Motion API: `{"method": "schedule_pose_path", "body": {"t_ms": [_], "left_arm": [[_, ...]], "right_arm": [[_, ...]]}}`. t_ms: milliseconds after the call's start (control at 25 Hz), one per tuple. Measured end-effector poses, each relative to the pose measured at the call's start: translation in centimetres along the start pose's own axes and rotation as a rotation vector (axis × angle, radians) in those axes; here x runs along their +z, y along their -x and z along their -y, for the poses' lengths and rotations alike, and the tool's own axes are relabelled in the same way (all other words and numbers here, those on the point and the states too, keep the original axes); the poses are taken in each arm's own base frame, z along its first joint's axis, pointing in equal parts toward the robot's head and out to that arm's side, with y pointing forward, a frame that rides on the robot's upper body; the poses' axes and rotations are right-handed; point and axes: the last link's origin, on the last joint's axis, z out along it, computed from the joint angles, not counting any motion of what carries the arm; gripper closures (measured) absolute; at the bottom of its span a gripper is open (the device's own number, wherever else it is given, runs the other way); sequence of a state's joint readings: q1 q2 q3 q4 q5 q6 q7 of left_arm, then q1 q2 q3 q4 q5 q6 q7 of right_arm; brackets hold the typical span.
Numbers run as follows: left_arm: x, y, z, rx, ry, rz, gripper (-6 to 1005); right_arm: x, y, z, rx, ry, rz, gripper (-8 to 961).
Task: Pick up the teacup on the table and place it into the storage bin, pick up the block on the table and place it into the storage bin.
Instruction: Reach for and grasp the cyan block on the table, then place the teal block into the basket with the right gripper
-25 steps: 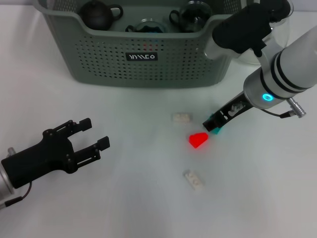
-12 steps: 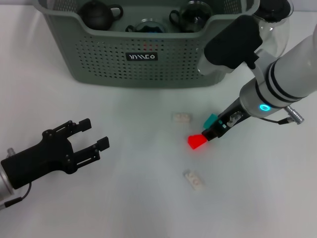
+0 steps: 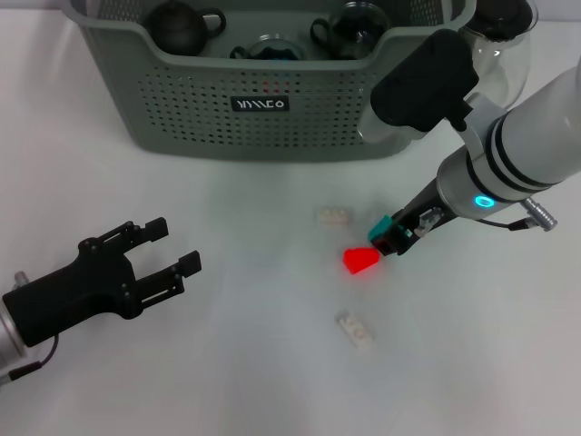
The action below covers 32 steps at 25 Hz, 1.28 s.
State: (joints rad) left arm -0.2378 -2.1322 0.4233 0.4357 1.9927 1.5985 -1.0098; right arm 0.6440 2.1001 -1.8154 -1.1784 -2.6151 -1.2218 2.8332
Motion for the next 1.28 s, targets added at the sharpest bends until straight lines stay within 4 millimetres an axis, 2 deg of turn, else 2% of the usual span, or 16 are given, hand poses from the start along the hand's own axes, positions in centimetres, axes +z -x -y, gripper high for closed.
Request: {"method": "schedule_pose_path", "body": {"t_ms": [160,280,360,520,720,800,1000,1160,1280], "left_arm": [[0.0,0.0,0.0,-0.001,0.000,0.000,237],[0.0,0.0,0.0,-0.002,0.000,0.000,237],[0.0,0.0,0.0,-0.002,0.000,0.000,237],[0.0,0.0,0.0,-0.003,-0.001,-0.001,237],[0.0,-0.1,0.1,-0.003,-0.003,-0.004,237],[0.0,-0.1,0.1,-0.003,-0.004,-0.005,237],[0.0,-0.2,0.2,-0.001,-0.004,-0.005,238],[0.0,-0.3,0.3,0.000,-0.008,-0.009,237],[0.0,-0.4,0.3,0.000,-0.009,-0.011,237]], "right_arm": [[-0.2,-0.2,0.0,0.004,-0.004,-0.007,489],[-1.0,0.0,-0.1,0.010,-0.003,0.018,536],[-1.9,0.2,0.0,0.019,-0.003,0.045,535],[-4.9,0.7,0.3,0.030,-0.007,0.126,533],[-10.6,2.1,-0.6,-0.009,0.033,0.300,533],[-13.2,3.0,-1.1,-0.036,0.088,0.402,534],[-16.5,6.0,-0.8,-0.074,0.097,0.576,533],[-16.9,9.6,0.2,-0.087,-0.002,0.657,533],[-15.6,12.6,1.2,-0.072,-0.047,0.662,533]]}}
